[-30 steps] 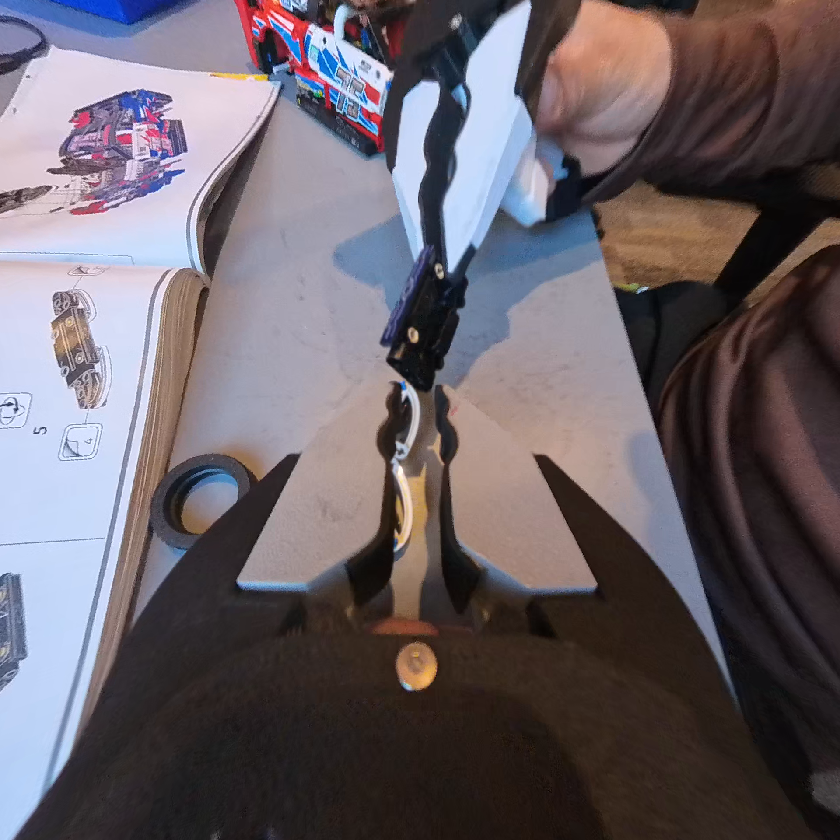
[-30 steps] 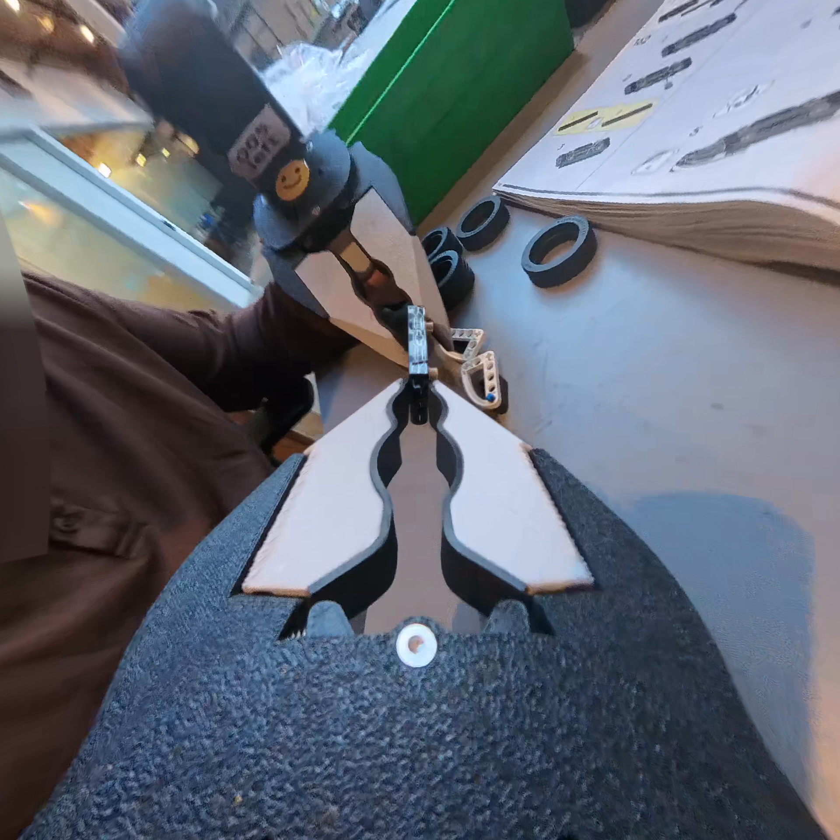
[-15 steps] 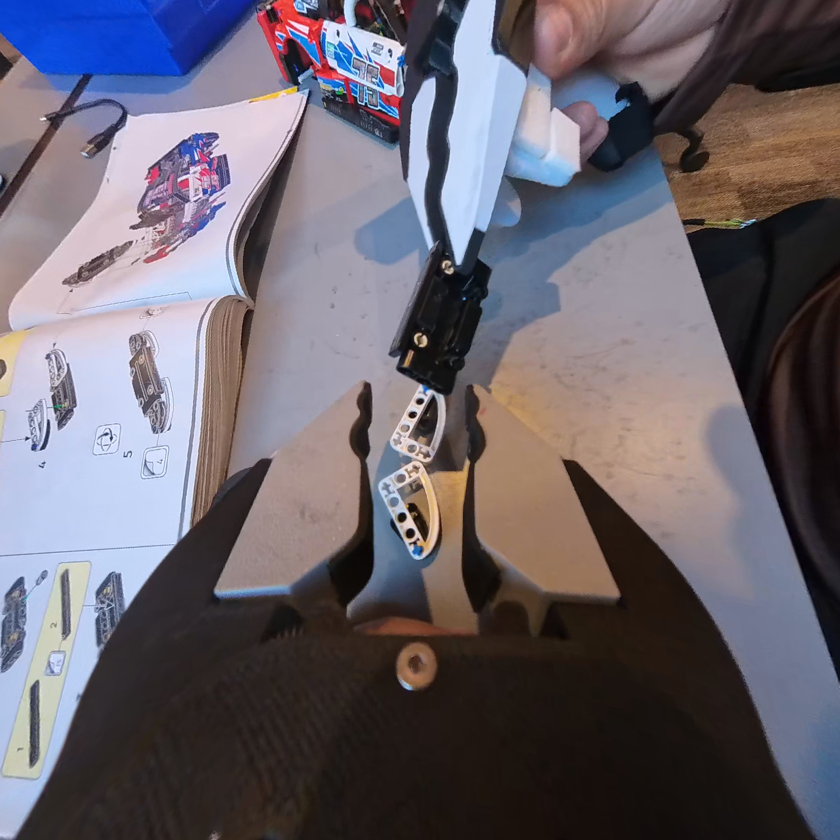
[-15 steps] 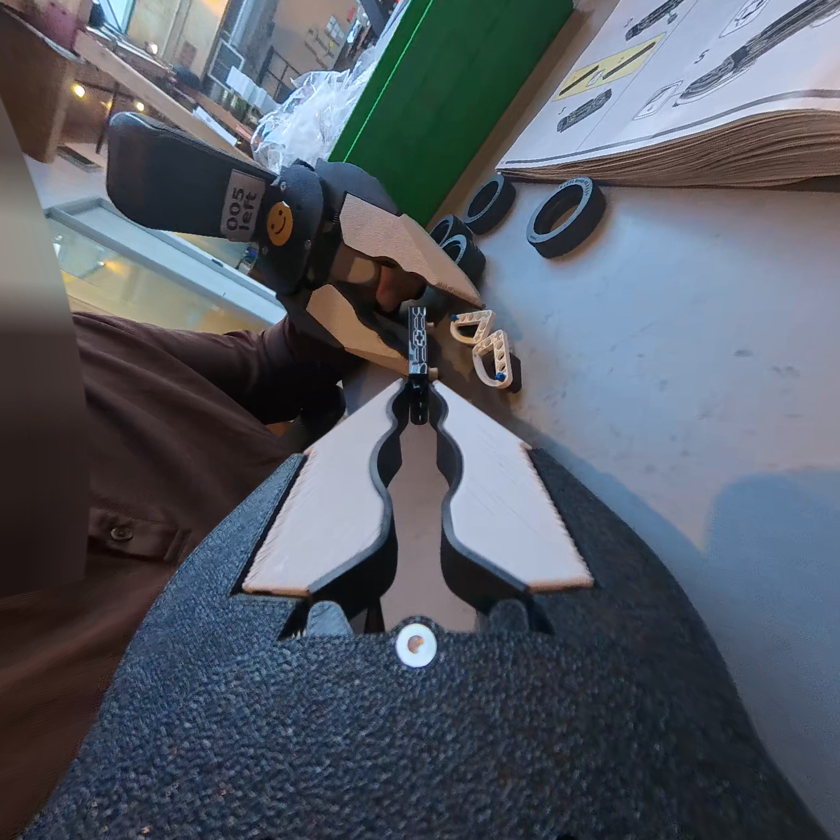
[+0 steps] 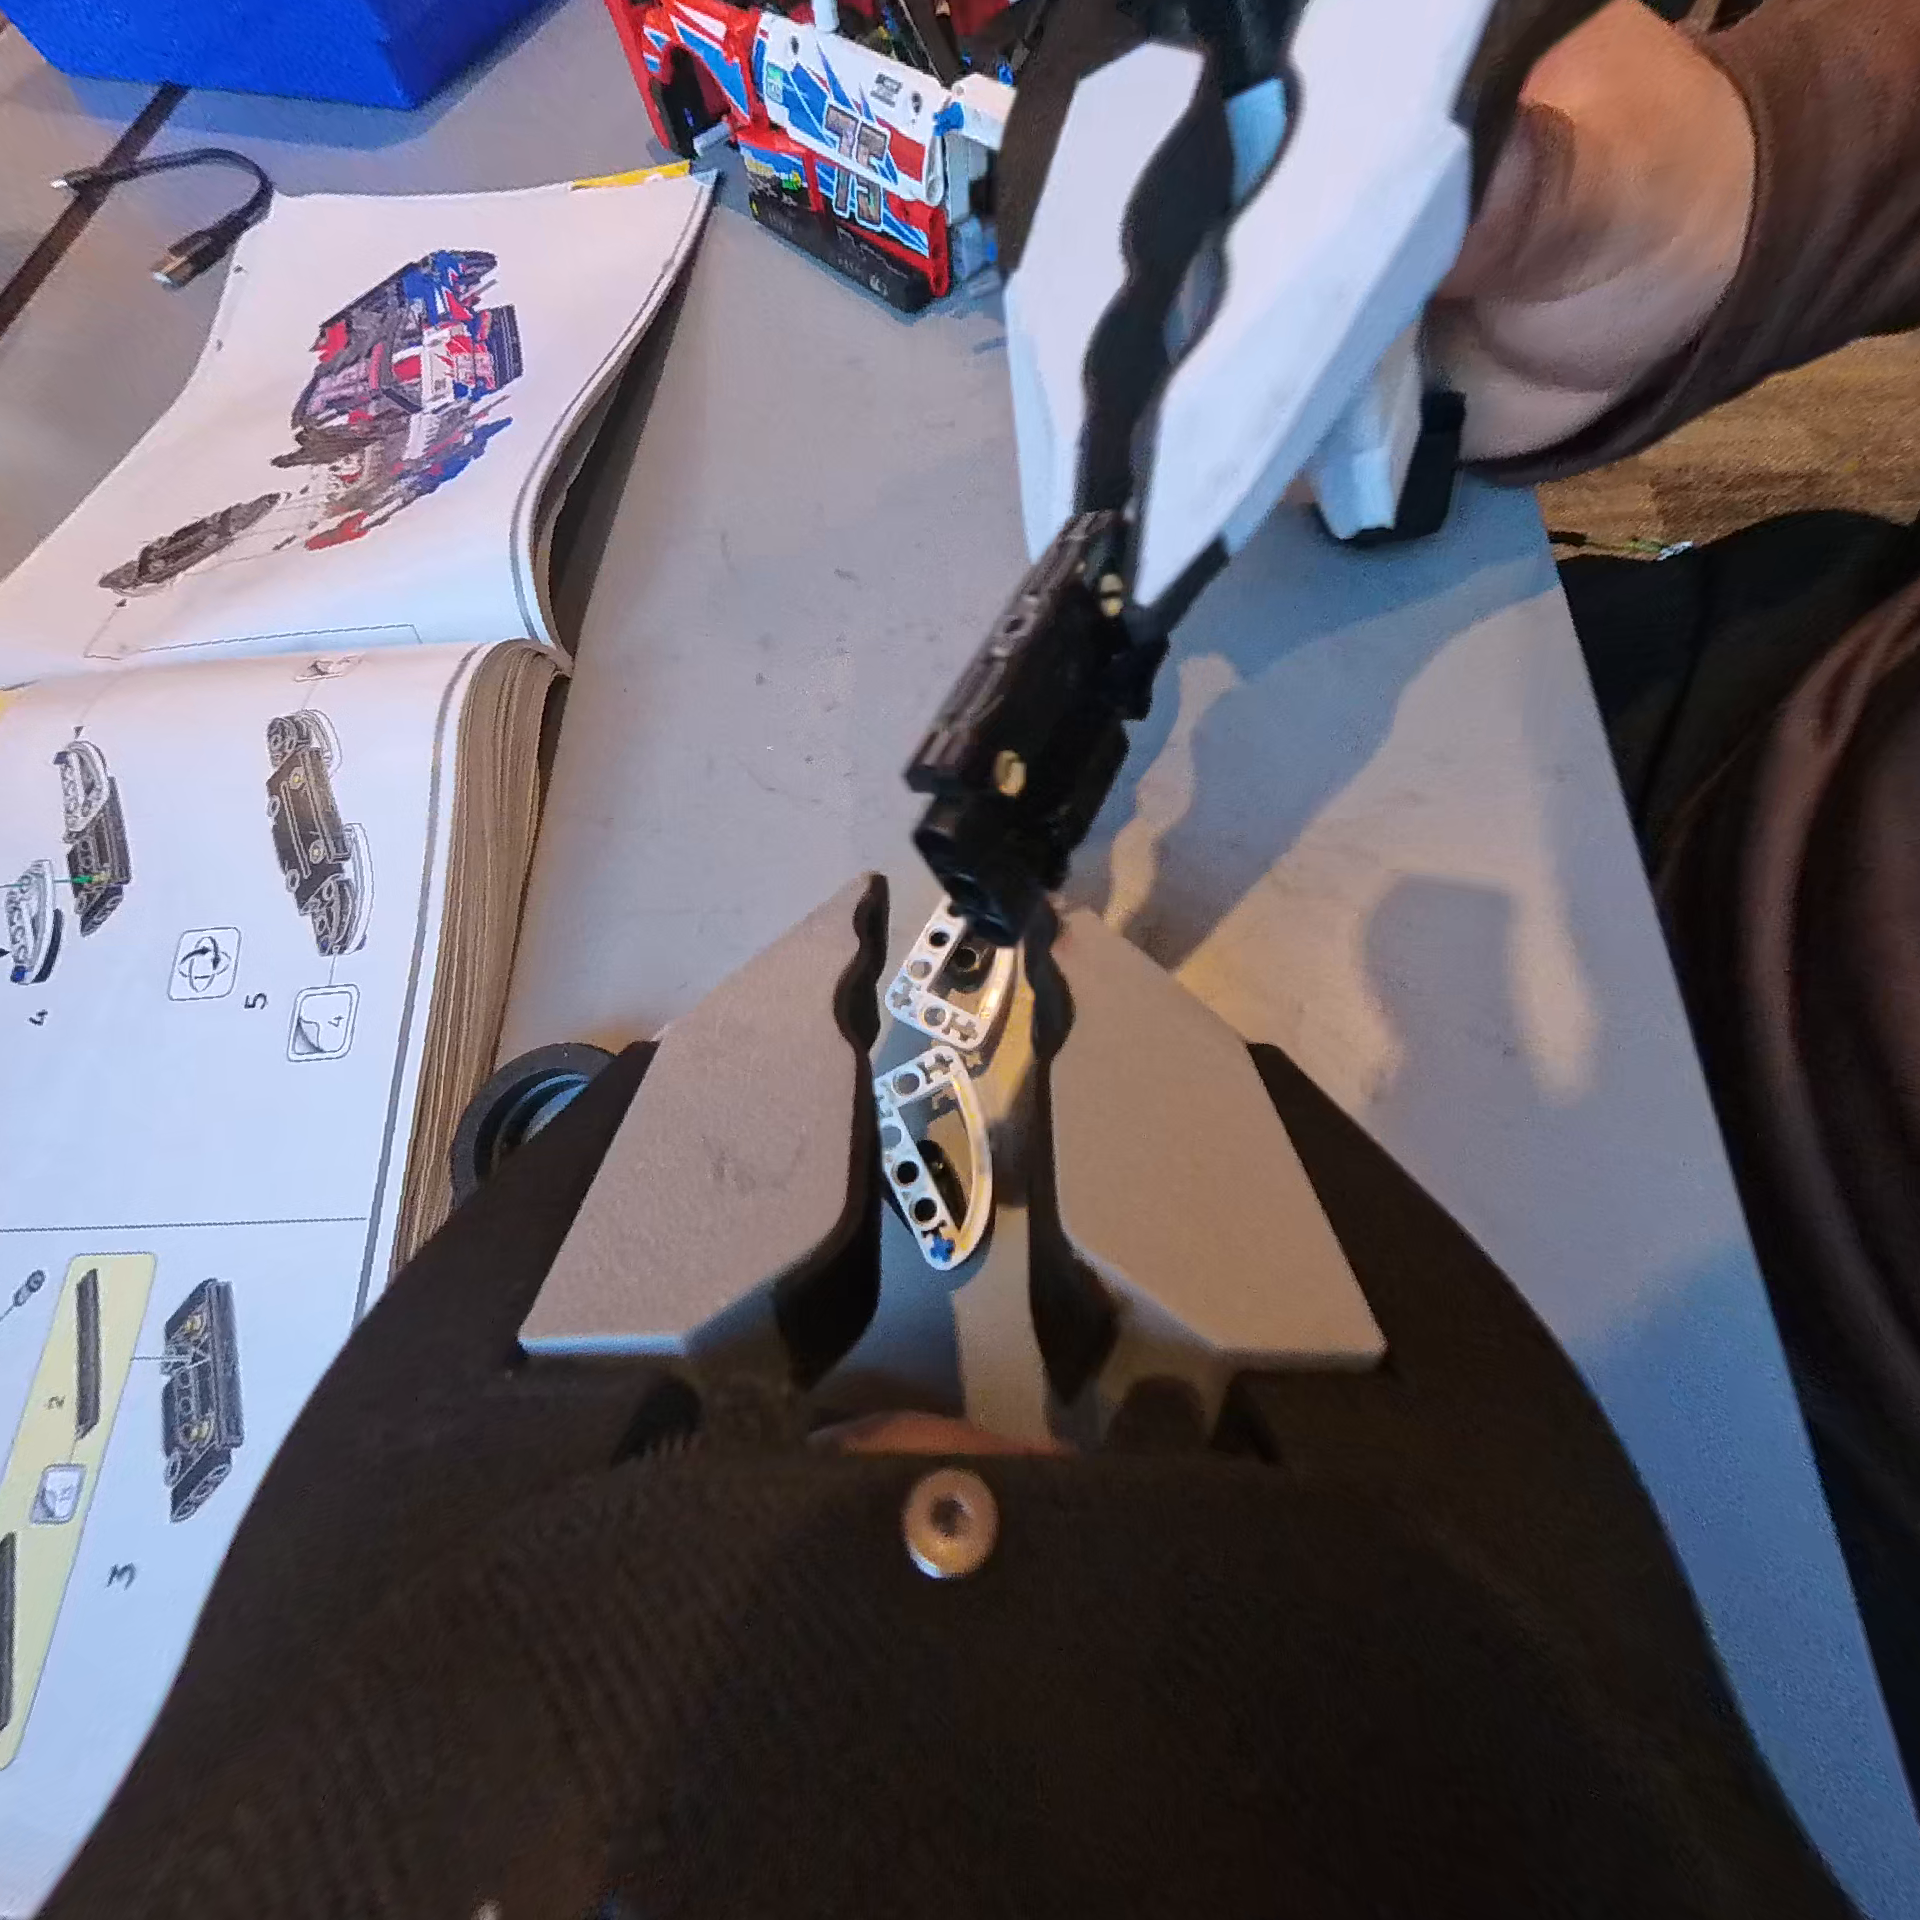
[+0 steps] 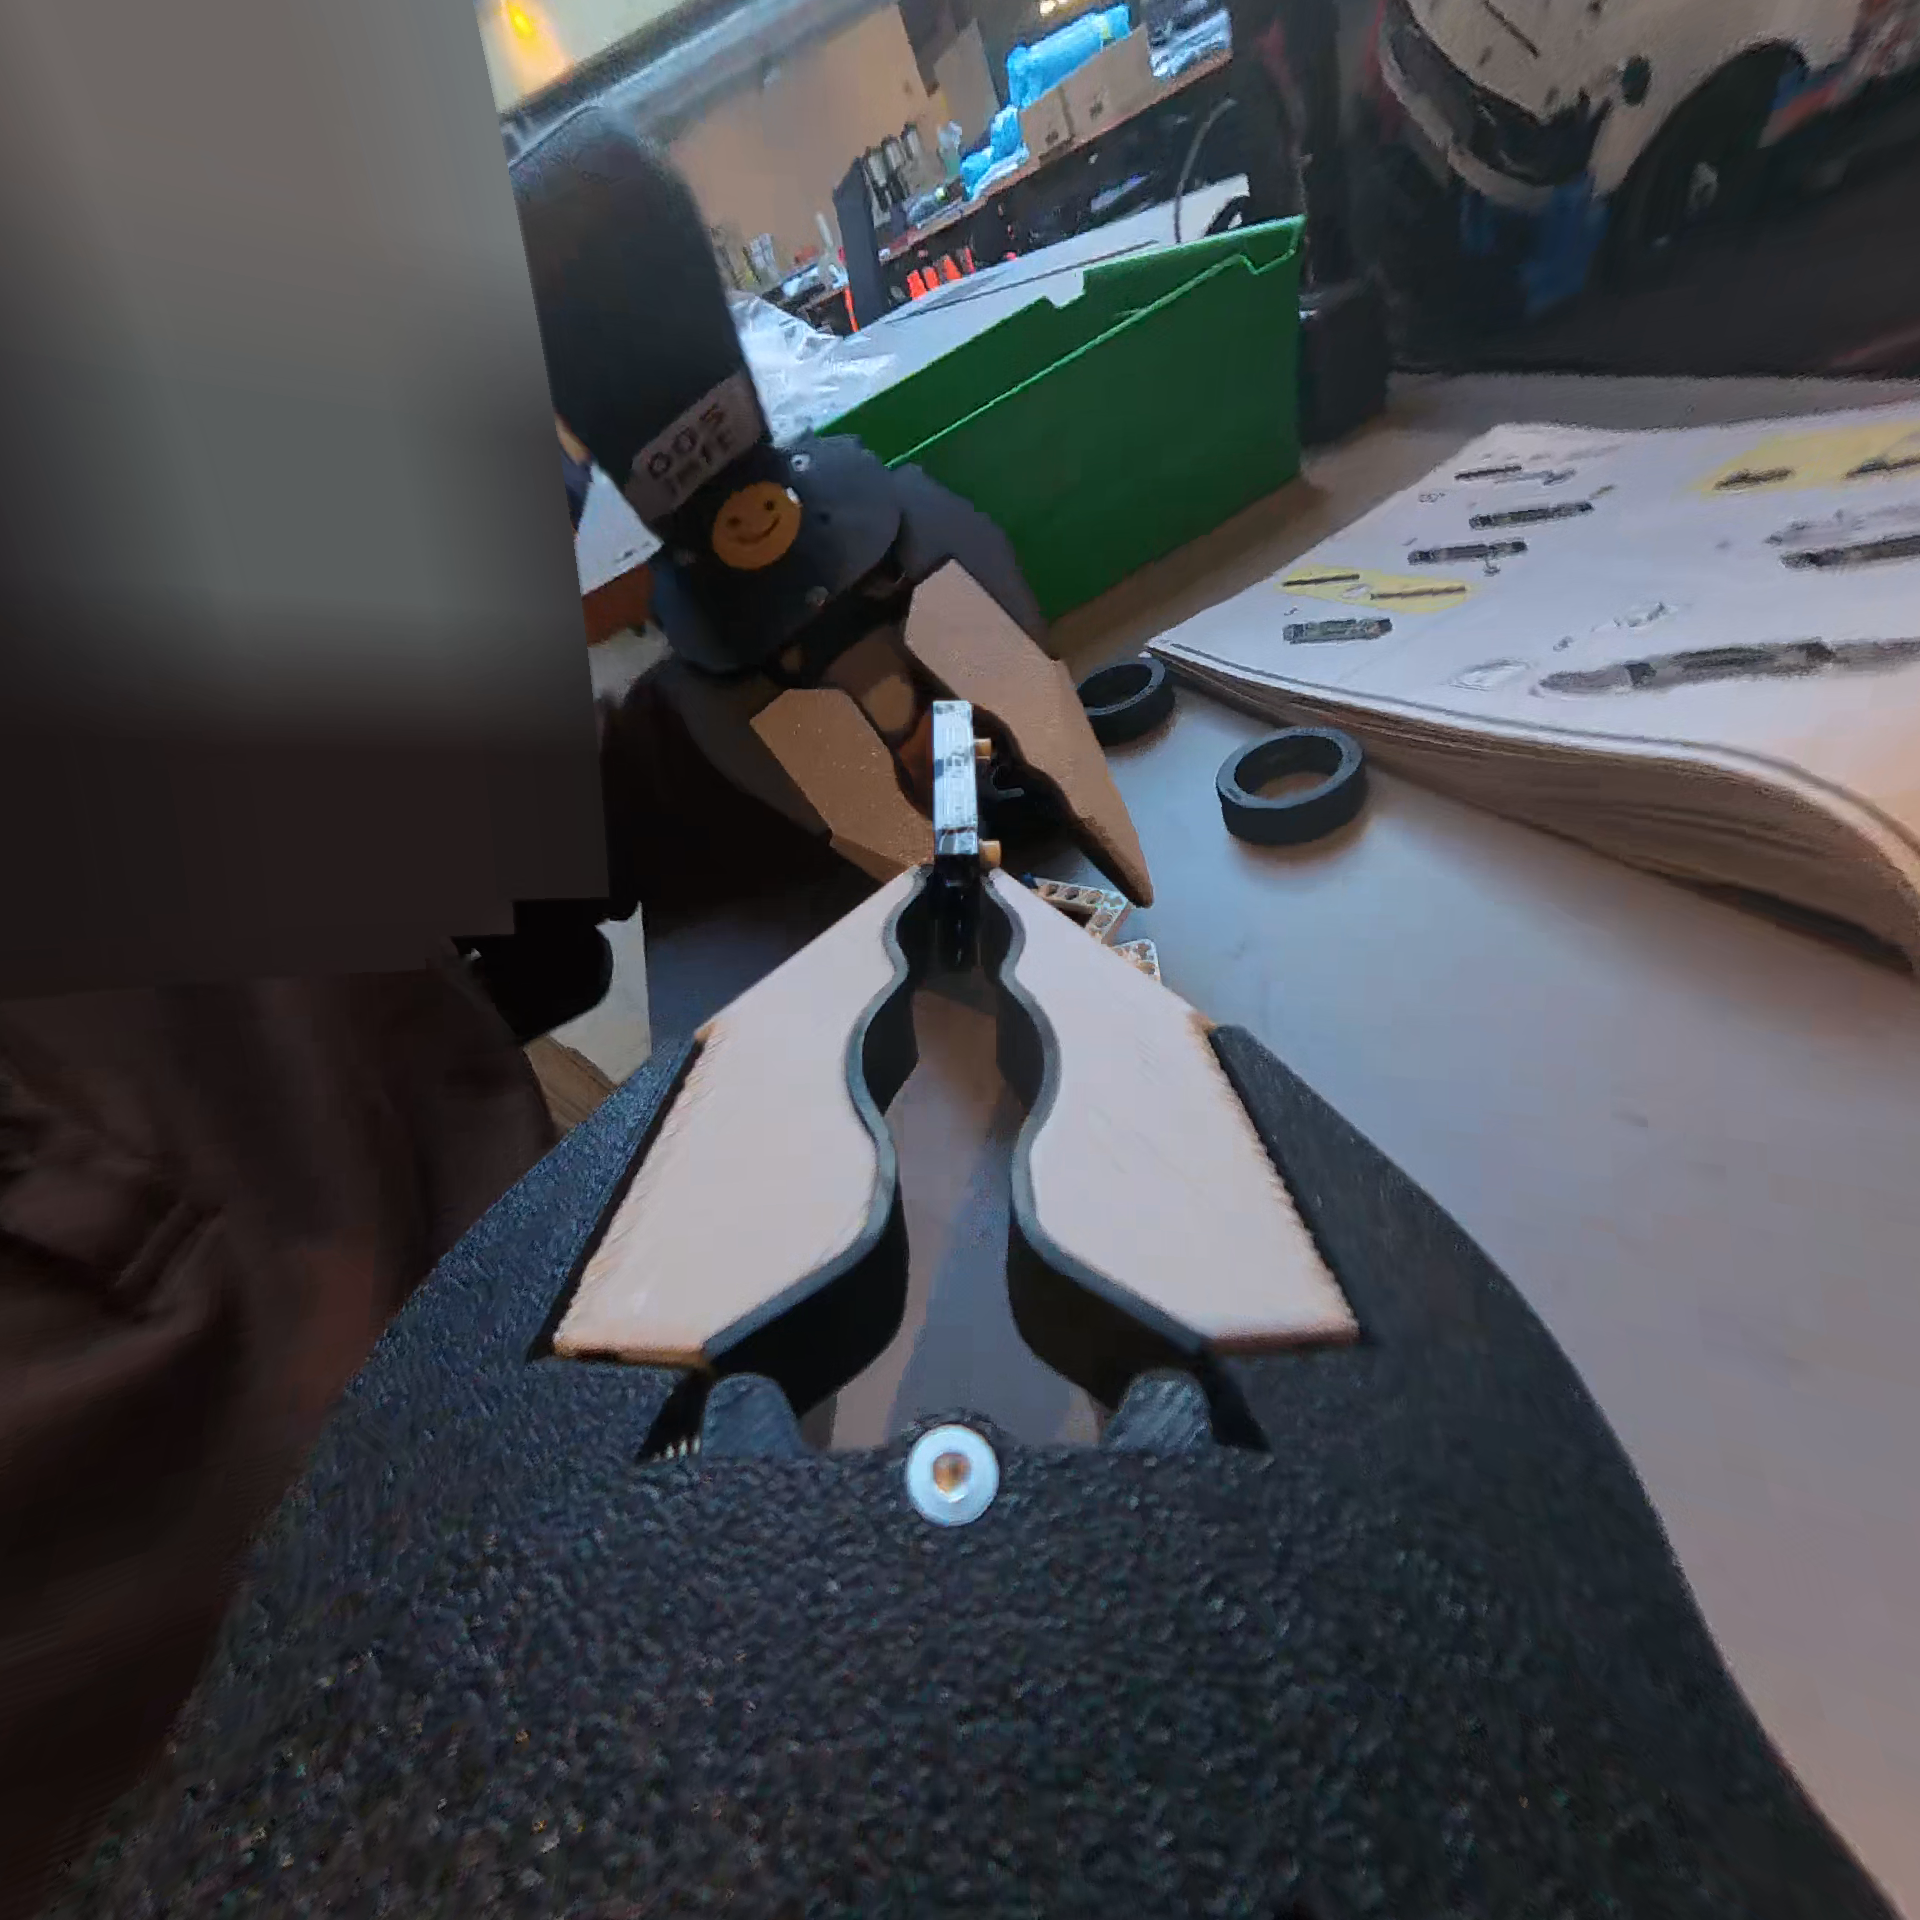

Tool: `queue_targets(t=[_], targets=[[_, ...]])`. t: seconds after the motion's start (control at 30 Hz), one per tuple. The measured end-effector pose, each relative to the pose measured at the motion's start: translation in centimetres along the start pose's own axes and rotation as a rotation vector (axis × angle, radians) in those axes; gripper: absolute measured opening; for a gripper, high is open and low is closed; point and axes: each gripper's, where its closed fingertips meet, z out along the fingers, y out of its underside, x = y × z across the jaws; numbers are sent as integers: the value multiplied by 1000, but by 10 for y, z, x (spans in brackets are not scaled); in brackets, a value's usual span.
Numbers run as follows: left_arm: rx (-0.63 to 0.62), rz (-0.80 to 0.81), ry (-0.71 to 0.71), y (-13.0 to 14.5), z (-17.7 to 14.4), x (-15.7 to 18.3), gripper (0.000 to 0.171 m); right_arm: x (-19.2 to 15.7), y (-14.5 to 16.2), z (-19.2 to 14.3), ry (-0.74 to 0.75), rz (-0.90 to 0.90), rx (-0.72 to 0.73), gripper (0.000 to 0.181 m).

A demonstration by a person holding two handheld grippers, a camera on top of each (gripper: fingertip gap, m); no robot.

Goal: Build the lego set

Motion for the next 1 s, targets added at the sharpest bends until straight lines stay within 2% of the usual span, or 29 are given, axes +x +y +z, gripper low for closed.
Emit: queue_targets(t=[0.13, 0.3, 0.5, 0.7, 0.9, 1.0], targets=[[24, 4, -3, -6, -1, 1, 24, -3, 3, 4, 7, -77, -26, 7], [21, 35, 4, -4, 0, 4, 9, 5, 3, 4, 1, -1, -33, 7], [17, 32, -24, -3, 0, -1, 16, 9, -3, -2, -18, 58, 19, 6], [11, 57, -82, -2, -2, -10, 17, 8, -2, 0, -10, 43, 5, 7], [5, 53, -88, 0, -1, -12, 17, 15, -5, -3, -20, 110, 31, 7], [22, 29, -70, -1, -2, -13, 17, 17, -6, -4, 7, 81, 35, 7]])
